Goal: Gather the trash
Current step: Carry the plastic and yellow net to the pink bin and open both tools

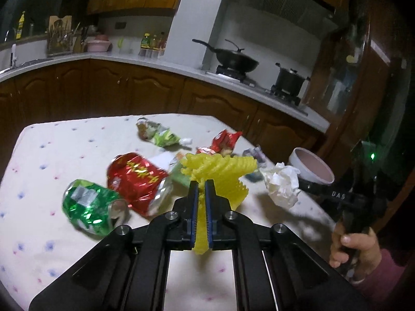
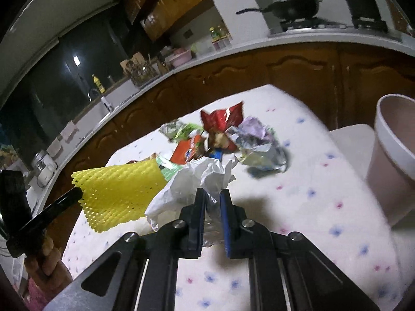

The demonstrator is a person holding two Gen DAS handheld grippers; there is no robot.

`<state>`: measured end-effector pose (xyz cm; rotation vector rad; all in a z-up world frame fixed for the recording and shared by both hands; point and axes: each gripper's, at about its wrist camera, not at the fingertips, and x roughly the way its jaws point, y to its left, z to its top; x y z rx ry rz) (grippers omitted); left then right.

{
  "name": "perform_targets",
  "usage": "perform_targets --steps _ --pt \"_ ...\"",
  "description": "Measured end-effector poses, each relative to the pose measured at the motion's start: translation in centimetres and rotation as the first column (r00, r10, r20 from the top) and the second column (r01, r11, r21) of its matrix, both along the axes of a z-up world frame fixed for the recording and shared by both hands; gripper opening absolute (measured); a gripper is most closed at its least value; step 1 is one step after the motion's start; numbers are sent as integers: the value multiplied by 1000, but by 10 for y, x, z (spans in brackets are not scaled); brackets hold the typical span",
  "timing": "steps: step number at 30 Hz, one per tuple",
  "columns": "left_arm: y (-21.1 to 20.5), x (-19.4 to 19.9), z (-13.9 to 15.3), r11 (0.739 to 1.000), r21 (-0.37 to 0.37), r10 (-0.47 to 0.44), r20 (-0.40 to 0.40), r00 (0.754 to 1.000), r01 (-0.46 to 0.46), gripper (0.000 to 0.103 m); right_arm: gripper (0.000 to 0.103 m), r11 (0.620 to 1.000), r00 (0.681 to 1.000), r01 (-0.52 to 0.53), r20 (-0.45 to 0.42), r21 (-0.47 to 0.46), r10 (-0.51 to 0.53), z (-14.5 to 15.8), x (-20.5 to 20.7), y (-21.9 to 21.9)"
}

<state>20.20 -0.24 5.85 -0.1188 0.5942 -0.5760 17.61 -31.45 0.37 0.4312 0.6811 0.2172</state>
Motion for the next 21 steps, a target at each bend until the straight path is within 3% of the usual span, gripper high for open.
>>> perform_targets --steps 6,21 --pt "-28 -8 14 999 -30 -28 33 999 29 4 11 998 998 54 28 20 -55 10 -17 -29" --pt "-103 -6 22 990 -111 -80 16 997 81 4 11 976 974 219 62 15 -220 22 -57 -115"
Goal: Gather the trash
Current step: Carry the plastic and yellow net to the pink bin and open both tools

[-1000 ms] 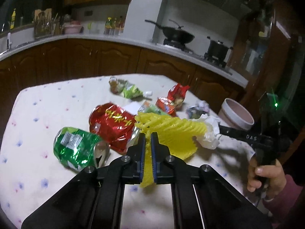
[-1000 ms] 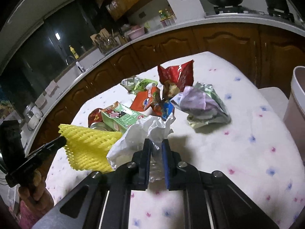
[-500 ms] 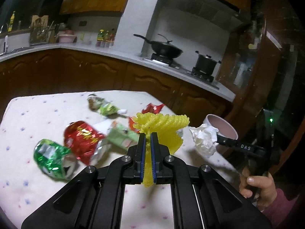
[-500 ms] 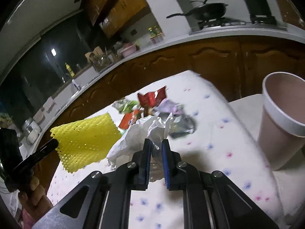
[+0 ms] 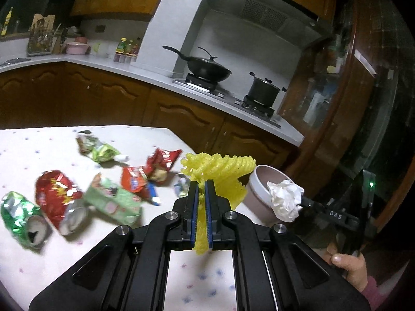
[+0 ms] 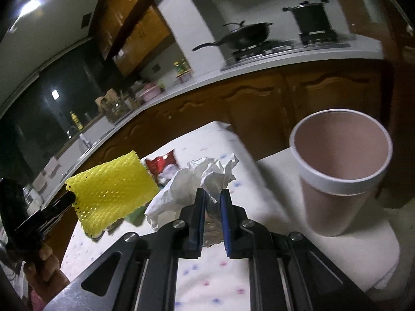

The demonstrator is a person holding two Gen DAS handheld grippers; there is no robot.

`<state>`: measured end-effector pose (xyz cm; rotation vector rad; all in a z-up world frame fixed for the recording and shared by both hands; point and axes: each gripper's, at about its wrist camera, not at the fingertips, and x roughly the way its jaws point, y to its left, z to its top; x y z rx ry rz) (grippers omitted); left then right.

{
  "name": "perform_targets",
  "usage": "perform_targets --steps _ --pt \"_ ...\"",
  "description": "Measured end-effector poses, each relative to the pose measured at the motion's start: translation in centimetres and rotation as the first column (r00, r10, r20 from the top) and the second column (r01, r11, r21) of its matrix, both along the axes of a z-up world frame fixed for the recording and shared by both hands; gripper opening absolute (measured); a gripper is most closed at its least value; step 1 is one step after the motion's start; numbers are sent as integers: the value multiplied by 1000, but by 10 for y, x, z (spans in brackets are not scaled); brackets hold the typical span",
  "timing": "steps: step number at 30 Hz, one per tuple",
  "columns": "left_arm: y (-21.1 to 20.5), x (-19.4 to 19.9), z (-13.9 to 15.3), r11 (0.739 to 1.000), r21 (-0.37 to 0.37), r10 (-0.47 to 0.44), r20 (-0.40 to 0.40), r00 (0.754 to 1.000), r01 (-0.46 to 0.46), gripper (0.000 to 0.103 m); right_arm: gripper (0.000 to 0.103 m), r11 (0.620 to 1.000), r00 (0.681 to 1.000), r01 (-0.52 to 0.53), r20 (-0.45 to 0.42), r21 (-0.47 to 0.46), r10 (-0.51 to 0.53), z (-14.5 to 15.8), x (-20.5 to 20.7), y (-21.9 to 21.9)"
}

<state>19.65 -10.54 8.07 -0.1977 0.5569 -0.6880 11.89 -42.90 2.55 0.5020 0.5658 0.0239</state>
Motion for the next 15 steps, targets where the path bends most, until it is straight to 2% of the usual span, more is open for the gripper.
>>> perform_targets --steps 7,15 --pt "-46 7 1 999 -9 -41 -22 999 41 4 12 996 996 88 -1 -9 -88 -1 -14 -42" --pt "-108 9 7 995 8 -100 -2 995 100 4 12 986 986 167 -9 -20 -167 -5 -21 -84"
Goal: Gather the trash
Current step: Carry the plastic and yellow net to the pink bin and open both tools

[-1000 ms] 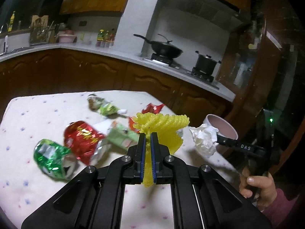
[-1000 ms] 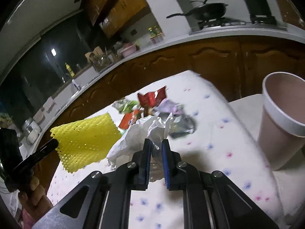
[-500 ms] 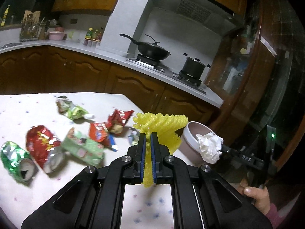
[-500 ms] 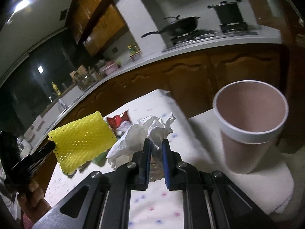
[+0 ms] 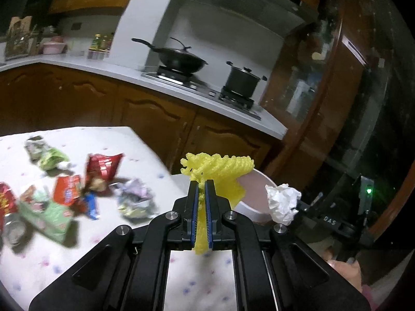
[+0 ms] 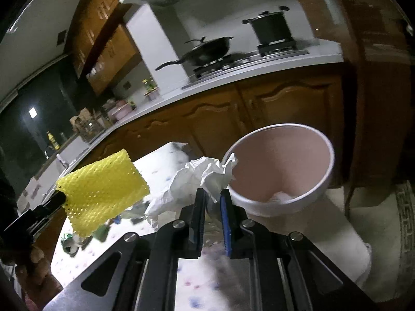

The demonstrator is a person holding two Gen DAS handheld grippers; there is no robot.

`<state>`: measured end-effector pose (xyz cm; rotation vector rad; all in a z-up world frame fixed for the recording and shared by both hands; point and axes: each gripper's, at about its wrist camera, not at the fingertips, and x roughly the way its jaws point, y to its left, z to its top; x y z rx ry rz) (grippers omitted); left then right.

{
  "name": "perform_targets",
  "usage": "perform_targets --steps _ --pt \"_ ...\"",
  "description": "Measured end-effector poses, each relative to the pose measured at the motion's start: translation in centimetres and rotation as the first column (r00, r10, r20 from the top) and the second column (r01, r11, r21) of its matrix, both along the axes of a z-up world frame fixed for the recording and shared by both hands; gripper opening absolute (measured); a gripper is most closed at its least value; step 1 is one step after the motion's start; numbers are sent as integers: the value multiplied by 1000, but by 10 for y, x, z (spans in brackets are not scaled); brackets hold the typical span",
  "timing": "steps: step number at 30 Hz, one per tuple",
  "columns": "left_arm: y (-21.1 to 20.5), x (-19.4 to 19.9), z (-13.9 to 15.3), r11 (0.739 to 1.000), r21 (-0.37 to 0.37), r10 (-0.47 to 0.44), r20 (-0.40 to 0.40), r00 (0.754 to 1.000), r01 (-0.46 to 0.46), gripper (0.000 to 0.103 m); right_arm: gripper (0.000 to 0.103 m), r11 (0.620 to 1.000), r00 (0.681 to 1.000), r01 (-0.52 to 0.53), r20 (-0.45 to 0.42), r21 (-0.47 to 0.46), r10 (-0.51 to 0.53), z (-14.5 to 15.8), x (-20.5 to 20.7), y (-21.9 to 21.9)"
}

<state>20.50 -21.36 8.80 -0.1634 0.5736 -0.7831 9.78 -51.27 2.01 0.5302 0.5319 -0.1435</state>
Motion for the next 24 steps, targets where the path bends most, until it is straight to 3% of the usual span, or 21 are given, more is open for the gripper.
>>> perform_targets --steps 12,24 --pt "-101 22 -12 997 17 -73 -34 997 73 4 12 992 992 123 -23 0 -123 -24 5 -67" --pt "-189 58 -36 990 90 -105 -68 992 111 4 14 989 988 146 -53 -28 -147 -33 27 -102"
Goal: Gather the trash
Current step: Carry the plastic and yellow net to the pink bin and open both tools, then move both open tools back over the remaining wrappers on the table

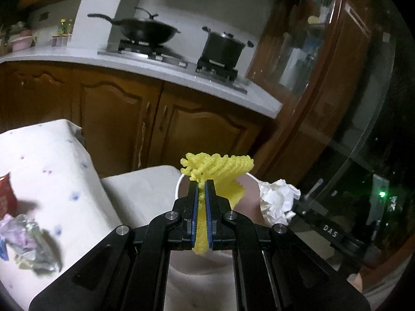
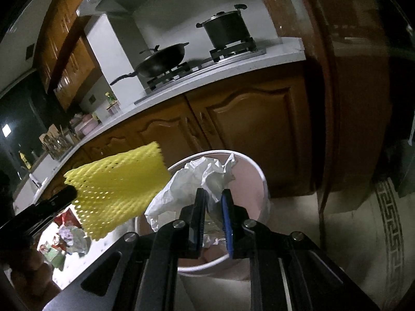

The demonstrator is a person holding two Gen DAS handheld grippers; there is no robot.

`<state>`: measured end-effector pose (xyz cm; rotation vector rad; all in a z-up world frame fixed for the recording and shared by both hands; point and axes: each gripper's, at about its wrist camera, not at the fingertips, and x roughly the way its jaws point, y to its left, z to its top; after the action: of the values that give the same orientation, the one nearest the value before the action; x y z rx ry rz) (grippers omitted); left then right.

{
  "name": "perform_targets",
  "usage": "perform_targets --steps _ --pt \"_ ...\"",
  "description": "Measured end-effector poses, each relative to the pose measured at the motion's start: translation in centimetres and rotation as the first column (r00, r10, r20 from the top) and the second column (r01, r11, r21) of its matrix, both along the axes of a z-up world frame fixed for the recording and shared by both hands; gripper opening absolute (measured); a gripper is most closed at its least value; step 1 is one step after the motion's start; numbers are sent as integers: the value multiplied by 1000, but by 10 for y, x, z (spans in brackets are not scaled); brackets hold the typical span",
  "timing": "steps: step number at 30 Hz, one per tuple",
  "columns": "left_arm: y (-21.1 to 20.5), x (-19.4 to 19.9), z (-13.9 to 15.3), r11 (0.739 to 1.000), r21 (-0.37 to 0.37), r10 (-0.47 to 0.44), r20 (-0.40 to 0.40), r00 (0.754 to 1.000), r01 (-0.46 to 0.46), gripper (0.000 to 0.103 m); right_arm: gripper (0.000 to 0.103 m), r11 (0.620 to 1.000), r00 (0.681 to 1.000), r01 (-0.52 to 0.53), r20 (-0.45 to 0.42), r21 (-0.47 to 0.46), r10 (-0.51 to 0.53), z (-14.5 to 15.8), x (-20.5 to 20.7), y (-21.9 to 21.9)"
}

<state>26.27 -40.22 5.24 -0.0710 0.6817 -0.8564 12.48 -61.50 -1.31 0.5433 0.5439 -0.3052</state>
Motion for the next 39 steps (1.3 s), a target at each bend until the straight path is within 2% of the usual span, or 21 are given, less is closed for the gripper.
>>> perform_targets --steps 5,7,8,10,11,14,19,21,23,24,25,27,34,37,39 --pt "-20 8 -16 999 32 -31 -36 999 32 5 16 1000 1000 -2 -26 7 3 -10 8 -4" --pt "-26 7 -20 998 49 -40 -41 998 42 10 19 1000 999 -2 -39 15 3 -14 10 -5" --pt "-27 6 -22 997 56 -44 -46 998 46 14 32 1000 999 3 -44 21 -2 -16 10 -6" --pt "-28 5 -24 997 65 -40 -44 998 43 18 43 999 999 5 -34 35 -4 -16 9 -8" --pt "-27 5 -24 997 64 -40 -43 998 42 20 44 999 999 10 -32 31 -9 -16 8 -8" --pt "-21 4 -24 998 55 -30 -51 998 32 34 44 999 1000 16 -25 29 -16 -14 5 -8" --pt "-8 2 -23 999 44 -13 -63 998 16 34 44 999 1000 23 -16 37 -22 -11 1 -6" --pt "-2 1 -21 999 42 -5 -63 998 7 34 45 999 1000 21 -17 37 -20 -9 0 -5" --pt "6 -1 -19 999 36 0 -62 998 2 34 60 999 1000 18 -9 41 -18 -7 -2 -2" --pt "11 -2 -18 999 35 6 -59 998 -4 35 62 999 1000 17 -2 41 -17 -5 -2 -1" --pt "16 -3 -17 999 33 11 -59 998 -9 38 64 999 1000 15 4 39 -15 -3 -4 1" --pt "26 -6 -15 999 28 24 -61 998 -22 52 65 999 1000 9 13 42 -10 0 -6 5" --pt "74 -19 -9 998 14 68 -58 996 -67 53 74 999 997 -5 71 51 1 16 -17 29" --pt "94 -23 -9 996 13 93 -65 994 -92 53 81 999 996 -23 87 47 18 22 -19 42" --pt "109 -26 -9 993 12 114 -62 992 -114 53 82 998 995 -41 98 46 37 25 -20 52"
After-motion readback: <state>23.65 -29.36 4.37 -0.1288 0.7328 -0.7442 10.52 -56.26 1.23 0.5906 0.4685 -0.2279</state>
